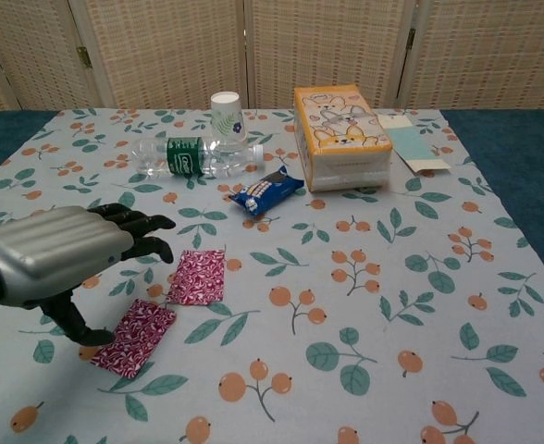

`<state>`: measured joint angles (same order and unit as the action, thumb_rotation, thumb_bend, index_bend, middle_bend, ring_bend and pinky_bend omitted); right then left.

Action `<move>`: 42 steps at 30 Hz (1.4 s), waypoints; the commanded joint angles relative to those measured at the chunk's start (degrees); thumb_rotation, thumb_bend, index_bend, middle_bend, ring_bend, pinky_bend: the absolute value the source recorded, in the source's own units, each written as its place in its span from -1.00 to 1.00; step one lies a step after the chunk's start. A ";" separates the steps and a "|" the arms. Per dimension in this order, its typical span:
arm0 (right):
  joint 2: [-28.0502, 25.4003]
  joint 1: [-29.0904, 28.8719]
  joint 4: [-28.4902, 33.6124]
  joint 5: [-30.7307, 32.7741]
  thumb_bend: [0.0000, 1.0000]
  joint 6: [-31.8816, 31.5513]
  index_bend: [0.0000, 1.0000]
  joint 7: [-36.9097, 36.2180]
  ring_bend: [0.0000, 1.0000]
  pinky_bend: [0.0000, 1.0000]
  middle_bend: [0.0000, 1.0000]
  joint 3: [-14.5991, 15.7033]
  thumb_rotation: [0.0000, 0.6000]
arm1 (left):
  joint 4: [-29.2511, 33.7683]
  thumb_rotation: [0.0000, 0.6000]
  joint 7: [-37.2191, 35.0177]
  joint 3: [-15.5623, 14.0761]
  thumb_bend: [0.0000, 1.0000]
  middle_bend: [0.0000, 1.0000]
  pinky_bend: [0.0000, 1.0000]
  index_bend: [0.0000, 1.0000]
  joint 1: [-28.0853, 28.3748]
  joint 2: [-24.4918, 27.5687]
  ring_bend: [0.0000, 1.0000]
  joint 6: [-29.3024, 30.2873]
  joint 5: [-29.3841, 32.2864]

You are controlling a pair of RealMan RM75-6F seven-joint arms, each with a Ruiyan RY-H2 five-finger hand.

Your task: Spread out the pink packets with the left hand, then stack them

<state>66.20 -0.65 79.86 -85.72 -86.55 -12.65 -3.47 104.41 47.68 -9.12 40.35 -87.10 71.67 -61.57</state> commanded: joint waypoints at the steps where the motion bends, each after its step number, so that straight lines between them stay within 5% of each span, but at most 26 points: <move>1: -0.02 0.01 0.08 0.00 -0.23 0.02 -1.00 0.06 -1.00 -1.00 -1.00 0.02 1.00 | -0.67 1.00 0.05 -0.31 -0.53 -1.00 -1.00 -0.59 -0.55 -0.19 -1.00 -1.01 -0.71; 42: -0.07 0.08 0.65 0.31 -0.23 0.26 -1.00 0.77 -1.00 -1.00 -1.00 0.09 1.00 | -2.79 1.00 3.90 2.15 -0.53 -1.00 -1.00 -0.59 -3.35 -1.23 -1.00 -7.22 2.37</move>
<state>66.13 -0.58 80.52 -85.42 -86.29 -11.88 -3.39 101.62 51.57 -6.98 36.99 -88.33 64.46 -59.21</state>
